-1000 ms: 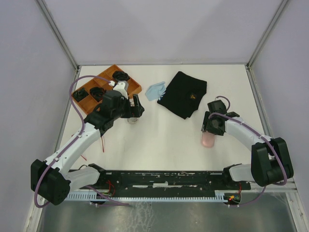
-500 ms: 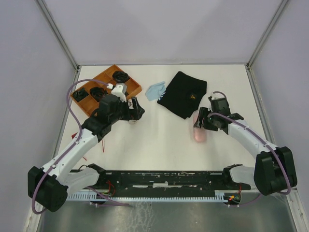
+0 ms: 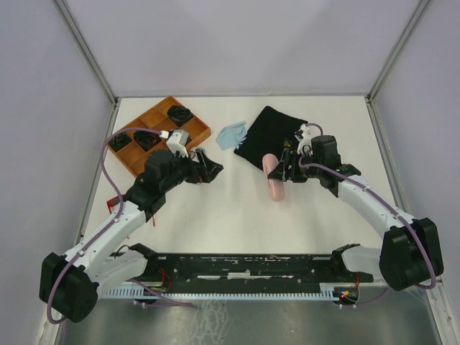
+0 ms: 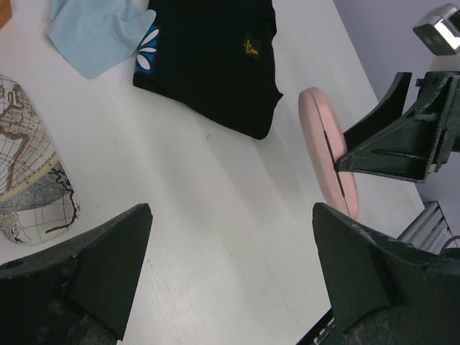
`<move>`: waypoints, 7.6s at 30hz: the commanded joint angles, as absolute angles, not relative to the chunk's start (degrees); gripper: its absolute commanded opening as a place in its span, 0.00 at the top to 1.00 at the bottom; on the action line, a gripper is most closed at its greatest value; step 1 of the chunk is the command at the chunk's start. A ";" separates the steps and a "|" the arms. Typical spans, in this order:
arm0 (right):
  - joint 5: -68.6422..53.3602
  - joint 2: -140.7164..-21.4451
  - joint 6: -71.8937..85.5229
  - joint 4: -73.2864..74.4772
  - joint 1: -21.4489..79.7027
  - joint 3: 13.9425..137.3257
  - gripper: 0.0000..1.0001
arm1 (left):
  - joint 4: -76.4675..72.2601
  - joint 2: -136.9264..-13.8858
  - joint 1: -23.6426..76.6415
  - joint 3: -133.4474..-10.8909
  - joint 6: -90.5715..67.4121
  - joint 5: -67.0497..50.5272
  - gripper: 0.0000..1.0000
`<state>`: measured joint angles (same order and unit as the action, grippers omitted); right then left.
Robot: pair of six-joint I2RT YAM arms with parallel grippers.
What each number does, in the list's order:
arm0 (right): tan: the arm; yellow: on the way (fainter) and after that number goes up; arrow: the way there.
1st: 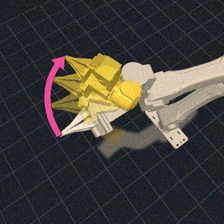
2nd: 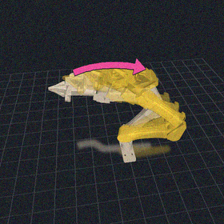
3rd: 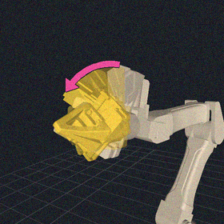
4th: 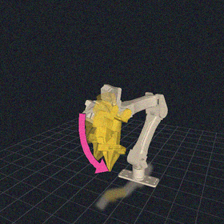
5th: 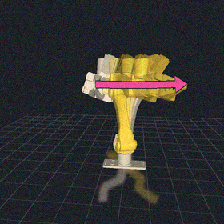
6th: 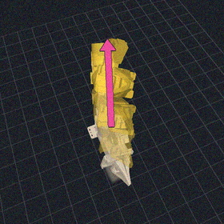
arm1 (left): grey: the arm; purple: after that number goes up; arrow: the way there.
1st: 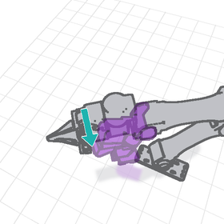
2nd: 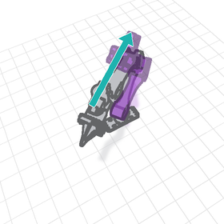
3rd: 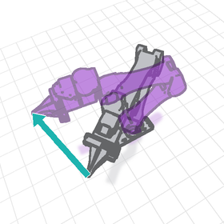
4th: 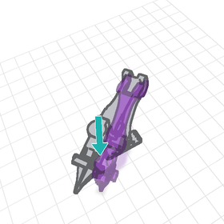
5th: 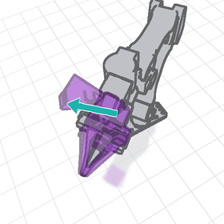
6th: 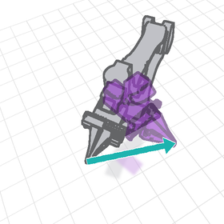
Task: Organize the sunglasses
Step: Adjust the sunglasses case at the center of the board, then pick up the sunglasses case from the center of the board, then open the sunglasses case.
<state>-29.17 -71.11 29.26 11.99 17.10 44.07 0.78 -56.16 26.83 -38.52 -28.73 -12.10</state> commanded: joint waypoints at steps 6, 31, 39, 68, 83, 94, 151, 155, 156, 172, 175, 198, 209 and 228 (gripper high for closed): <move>-1.73 -79.66 20.67 29.63 30.75 56.02 1.00 | -1.75 -55.70 26.96 -40.02 -30.20 -12.41 0.01; 14.74 -90.10 36.81 30.46 38.60 55.35 0.51 | 0.04 -57.72 26.94 -41.29 -29.53 -11.37 0.01; 13.96 -89.66 35.83 31.04 38.28 56.00 0.35 | 0.17 -57.83 26.91 -41.48 -29.53 -11.60 0.01; 11.93 -90.02 33.49 32.14 36.01 57.02 0.20 | 0.70 -58.46 26.95 -42.10 -29.18 -11.77 0.01; 4.63 -91.48 32.13 30.55 33.07 56.03 0.24 | 0.37 -58.89 26.98 -42.28 -29.35 -12.04 0.01; 4.23 -91.85 31.69 31.65 32.17 56.17 0.24 | 0.22 -59.11 26.94 -42.54 -29.27 -12.39 0.01; -52.05 -62.07 39.84 -51.49 33.24 51.74 1.00 | -43.40 -43.69 26.92 -39.43 -31.97 -48.31 0.01; -54.94 -63.70 36.19 -48.83 36.16 54.15 1.00 | -42.37 -44.27 26.92 -41.75 -30.82 -50.31 0.01; -55.01 -63.70 33.68 -45.96 37.03 54.71 1.00 | -42.41 -44.66 27.04 -42.13 -30.96 -50.81 0.01; -49.18 -64.15 18.91 -29.77 43.39 59.45 1.00 | -42.28 -46.77 28.21 -43.23 -31.99 -51.94 0.00; -48.89 -64.24 18.89 -29.75 43.74 59.65 1.00 | -42.12 -47.11 28.63 -43.24 -32.08 -52.16 0.01; -39.96 -61.94 14.60 -21.08 44.38 59.17 1.00 | -35.35 -46.64 30.17 -44.01 -27.81 -49.62 0.79; -12.63 -64.40 14.52 -0.43 44.38 64.94 1.00 | -17.01 -47.85 30.20 -47.80 -20.83 -30.85 0.79; -9.51 -66.99 16.79 4.53 44.39 66.60 1.00 | -11.95 -48.60 30.15 -48.63 -21.01 -27.33 0.00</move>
